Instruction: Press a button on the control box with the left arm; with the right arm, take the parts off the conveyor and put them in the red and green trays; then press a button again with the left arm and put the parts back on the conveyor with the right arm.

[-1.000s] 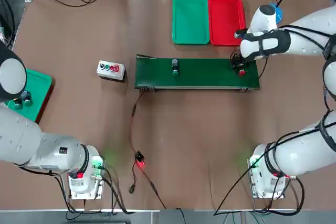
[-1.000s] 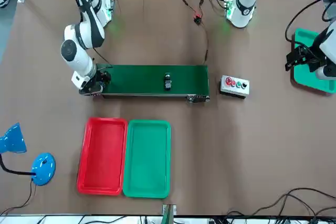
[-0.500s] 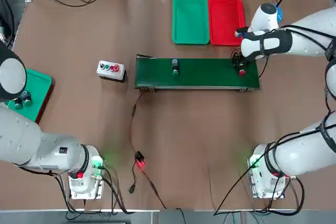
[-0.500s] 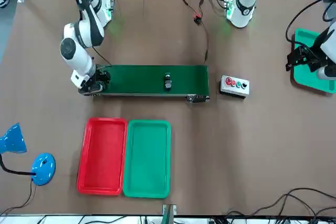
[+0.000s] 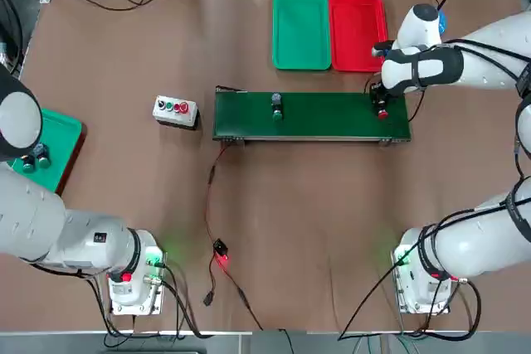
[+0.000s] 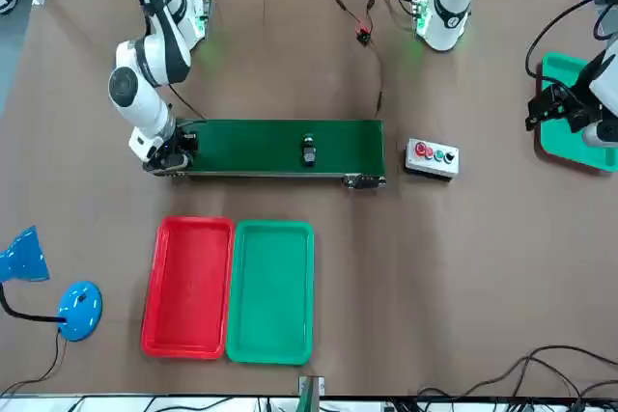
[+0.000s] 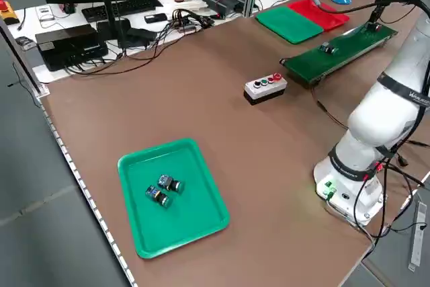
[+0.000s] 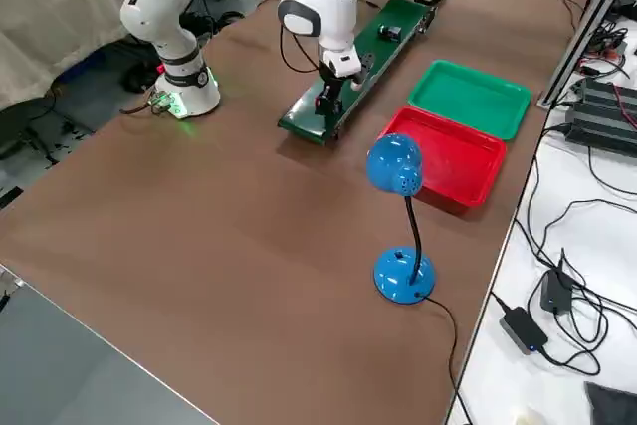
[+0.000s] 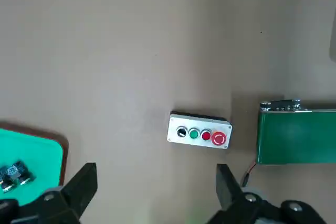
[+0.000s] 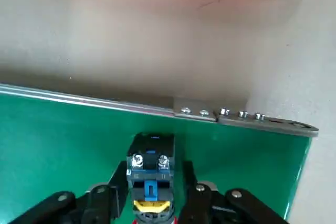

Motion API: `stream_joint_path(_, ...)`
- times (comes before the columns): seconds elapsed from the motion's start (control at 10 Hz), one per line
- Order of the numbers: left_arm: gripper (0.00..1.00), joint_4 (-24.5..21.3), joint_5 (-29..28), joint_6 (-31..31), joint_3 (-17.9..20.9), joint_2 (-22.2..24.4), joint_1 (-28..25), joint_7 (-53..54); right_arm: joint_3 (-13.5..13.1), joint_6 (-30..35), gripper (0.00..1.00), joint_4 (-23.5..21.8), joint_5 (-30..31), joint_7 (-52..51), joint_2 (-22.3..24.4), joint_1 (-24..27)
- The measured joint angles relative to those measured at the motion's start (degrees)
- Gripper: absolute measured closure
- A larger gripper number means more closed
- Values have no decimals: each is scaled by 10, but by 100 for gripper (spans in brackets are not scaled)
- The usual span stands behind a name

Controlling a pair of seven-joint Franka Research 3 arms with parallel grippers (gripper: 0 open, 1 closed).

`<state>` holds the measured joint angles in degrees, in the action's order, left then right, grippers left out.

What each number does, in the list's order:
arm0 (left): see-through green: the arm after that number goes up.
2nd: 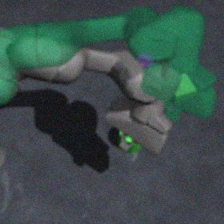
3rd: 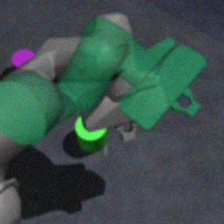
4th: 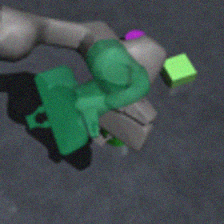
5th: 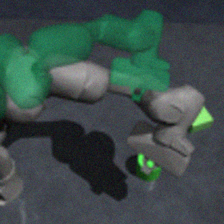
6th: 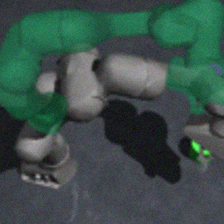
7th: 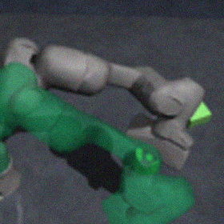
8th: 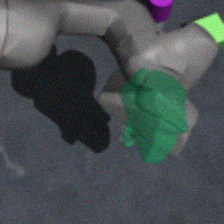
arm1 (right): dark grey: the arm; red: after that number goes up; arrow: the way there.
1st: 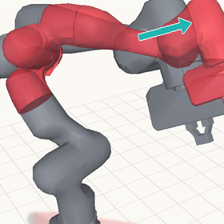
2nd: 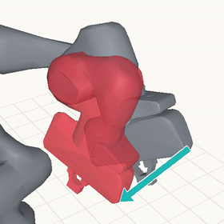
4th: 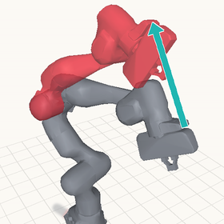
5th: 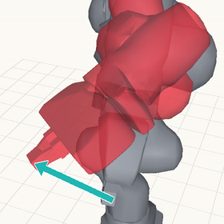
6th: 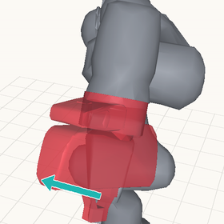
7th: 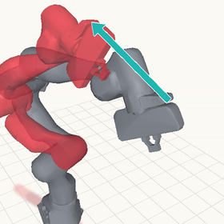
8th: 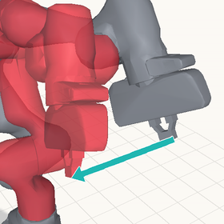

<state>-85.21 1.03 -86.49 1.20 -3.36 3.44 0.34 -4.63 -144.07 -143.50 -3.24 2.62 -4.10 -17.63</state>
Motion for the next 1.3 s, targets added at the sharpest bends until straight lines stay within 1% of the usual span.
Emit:
stream_joint_path(0.2, 0, 0, 0, 0, 0, 0, 0, 0, 0, -2, 66, 9, 0, 0, 0, 0)
stream_joint_path(0.3, 0, 0, 0, 0, 0, 0, 0, 0, 0, 2, 67, 24, 0, 0, 1, 0)
stream_joint_path(0.5, 0, 0, 0, 0, 0, 0, 0, 0, -3, 75, 67, 93, 0, 0, 2, 0)
stream_joint_path(0.6, 0, 0, 0, 0, 0, 0, 0, 0, -5, 93, 67, 128, 0, 1, 0, 2)
stream_joint_path(0.7, 0, 0, 0, 0, 0, 0, 0, 0, -7, 96, 67, 164, 0, 1, -13, 8)
stream_joint_path(0.8, 0, 0, 0, 0, 0, 0, 1, 0, -8, 94, 67, 209, 0, 1, -43, 17)
stream_joint_path(0.9, 0, 0, 0, 0, 0, -1, 1, 0, -9, 92, 67, 269, 0, 1, -93, 24)
stream_joint_path(1.1, 0, 1, 0, 0, 0, -1, 1, 0, -10, 72, 67, 394, -2, 1, -221, 43)
stream_joint_path(1.2, 0, 1, 0, 0, -1, -1, 1, 0, -10, 46, 67, 438, -2, 1, -278, 54)
stream_joint_path(1.3, 0, 1, 0, 0, -1, -1, 2, 0, -10, 32, 67, 467, -2, -1, -316, 66)
